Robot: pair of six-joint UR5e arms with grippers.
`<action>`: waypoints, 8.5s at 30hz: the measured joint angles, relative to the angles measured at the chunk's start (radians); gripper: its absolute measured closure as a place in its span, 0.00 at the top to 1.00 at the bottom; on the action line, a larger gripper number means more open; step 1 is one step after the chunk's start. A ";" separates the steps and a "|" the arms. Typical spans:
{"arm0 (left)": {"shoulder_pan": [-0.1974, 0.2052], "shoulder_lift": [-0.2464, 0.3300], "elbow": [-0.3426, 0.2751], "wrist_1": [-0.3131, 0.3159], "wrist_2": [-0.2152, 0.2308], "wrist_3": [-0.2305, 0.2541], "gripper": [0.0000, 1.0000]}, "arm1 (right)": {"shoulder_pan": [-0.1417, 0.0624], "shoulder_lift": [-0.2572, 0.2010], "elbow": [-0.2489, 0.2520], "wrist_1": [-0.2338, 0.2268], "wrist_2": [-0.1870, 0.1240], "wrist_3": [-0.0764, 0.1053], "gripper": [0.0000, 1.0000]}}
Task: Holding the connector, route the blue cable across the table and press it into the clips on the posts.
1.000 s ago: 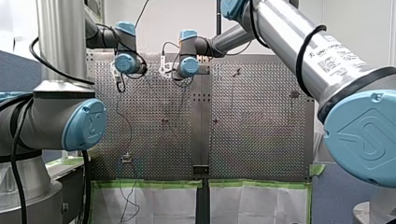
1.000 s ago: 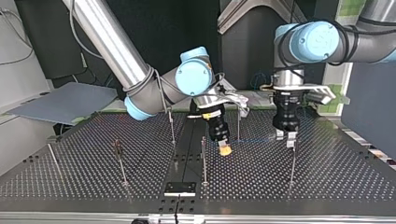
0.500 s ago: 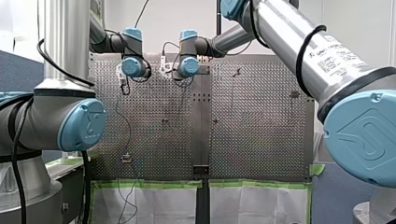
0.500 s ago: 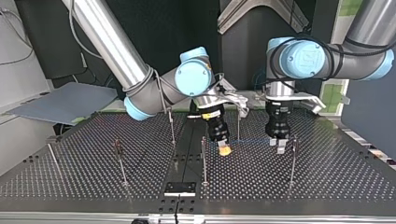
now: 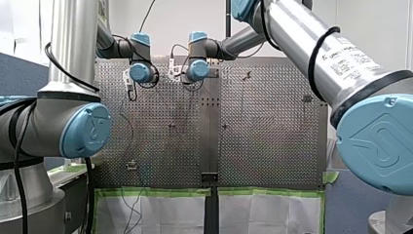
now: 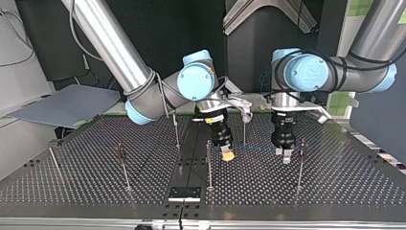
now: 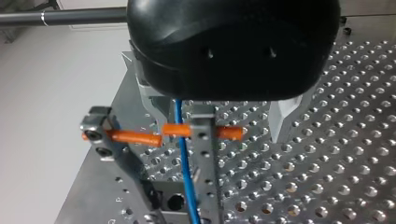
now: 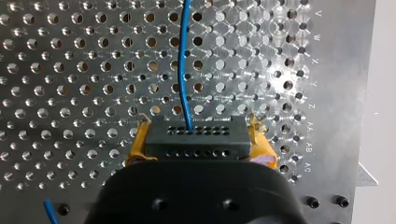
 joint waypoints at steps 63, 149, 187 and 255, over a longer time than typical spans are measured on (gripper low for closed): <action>-0.083 -0.066 -0.334 0.127 -0.095 -0.100 0.00 | 0.019 -0.011 0.246 0.052 0.007 -0.002 0.00; 0.030 -0.394 -0.017 0.161 0.046 -0.139 0.61 | -0.166 0.058 0.299 -0.061 -0.149 0.052 0.00; -0.097 -0.249 -0.135 -0.093 -0.076 -0.059 1.00 | -0.170 0.059 0.299 -0.058 -0.167 0.066 0.00; -0.311 -0.501 0.143 0.061 -0.310 -0.171 1.00 | -0.195 0.059 0.299 -0.058 -0.173 0.067 0.00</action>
